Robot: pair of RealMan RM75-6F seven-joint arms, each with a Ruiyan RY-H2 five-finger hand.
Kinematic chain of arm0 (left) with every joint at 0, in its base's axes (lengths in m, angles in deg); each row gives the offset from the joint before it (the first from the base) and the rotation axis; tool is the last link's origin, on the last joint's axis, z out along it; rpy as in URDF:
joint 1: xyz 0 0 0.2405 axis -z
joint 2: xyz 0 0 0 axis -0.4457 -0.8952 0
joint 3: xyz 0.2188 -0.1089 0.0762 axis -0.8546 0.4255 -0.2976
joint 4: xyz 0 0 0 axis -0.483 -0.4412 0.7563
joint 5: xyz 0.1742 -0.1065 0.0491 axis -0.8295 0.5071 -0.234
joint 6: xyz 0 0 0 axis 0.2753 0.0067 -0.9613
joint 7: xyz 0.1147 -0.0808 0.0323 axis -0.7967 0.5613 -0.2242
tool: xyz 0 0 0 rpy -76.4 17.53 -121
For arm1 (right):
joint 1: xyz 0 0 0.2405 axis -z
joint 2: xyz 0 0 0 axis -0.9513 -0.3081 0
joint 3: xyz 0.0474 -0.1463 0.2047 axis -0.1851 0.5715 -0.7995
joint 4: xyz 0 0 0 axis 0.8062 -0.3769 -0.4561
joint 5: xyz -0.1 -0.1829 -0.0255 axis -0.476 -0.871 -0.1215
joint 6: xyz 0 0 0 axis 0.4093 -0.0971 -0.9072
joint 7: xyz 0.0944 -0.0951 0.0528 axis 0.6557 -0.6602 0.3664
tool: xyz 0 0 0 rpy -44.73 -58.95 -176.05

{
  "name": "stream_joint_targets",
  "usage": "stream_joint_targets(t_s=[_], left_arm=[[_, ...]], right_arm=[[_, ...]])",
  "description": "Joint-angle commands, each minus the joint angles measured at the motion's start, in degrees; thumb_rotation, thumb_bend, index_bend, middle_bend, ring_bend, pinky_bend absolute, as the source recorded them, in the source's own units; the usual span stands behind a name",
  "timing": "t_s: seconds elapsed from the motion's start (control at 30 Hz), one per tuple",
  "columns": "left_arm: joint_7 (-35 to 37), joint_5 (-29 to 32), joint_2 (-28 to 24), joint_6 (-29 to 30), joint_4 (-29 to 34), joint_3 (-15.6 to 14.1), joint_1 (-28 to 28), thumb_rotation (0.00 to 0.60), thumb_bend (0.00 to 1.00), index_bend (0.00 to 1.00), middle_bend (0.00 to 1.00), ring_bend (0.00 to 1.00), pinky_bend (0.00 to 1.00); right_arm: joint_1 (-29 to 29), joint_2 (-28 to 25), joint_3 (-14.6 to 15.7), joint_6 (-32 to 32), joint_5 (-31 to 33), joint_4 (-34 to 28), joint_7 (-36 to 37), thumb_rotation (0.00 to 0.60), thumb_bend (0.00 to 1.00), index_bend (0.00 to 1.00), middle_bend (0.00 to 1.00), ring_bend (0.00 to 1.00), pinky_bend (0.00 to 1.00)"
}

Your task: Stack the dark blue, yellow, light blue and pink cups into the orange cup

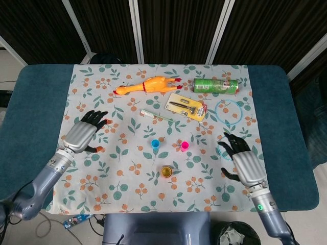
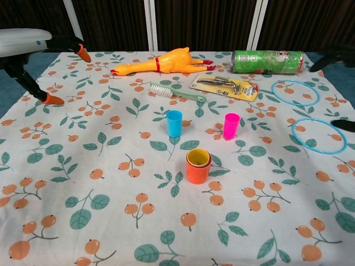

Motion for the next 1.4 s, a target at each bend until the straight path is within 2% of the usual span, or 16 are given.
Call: stream_joint_targets(t_s=[0.03, 0.27, 0.77, 1.4], left_arm=[[-3.40, 2.62, 2.79, -1.73, -1.48, 0.88, 2.72, 0.600, 0.15, 0.22, 0.02, 0.00, 0.00], [-7.94, 5.99, 7.47, -2.84, -3.97, 1.68, 6.76, 0.600, 0.15, 0.23, 0.02, 0.00, 0.00], [-16.49, 12.63, 16.31, -3.75, -7.83, 0.86, 13.03, 0.600, 0.15, 0.26, 0.03, 0.00, 0.00], [-20.41, 16.47, 26.26, -3.04, -15.08, 1.53, 18.44, 0.600, 0.15, 0.30, 0.04, 0.00, 0.00]], right_arm=[[4.15, -1.96, 1.92, 4.05, -2.23, 3.36, 3.96, 0.600, 0.32, 0.19, 0.04, 0.05, 0.12], [8.38, -2.31, 2.83, 6.25, -2.39, 7.32, 7.41, 0.600, 0.32, 0.19, 0.04, 0.04, 0.12], [11.00, -0.64, 1.58, 4.78, -2.55, 12.89, 11.38, 0.600, 0.32, 0.19, 0.04, 0.04, 0.12], [11.95, 0.62, 0.30, 3.33, -4.13, 15.76, 13.05, 0.600, 0.32, 0.19, 0.04, 0.04, 0.12]])
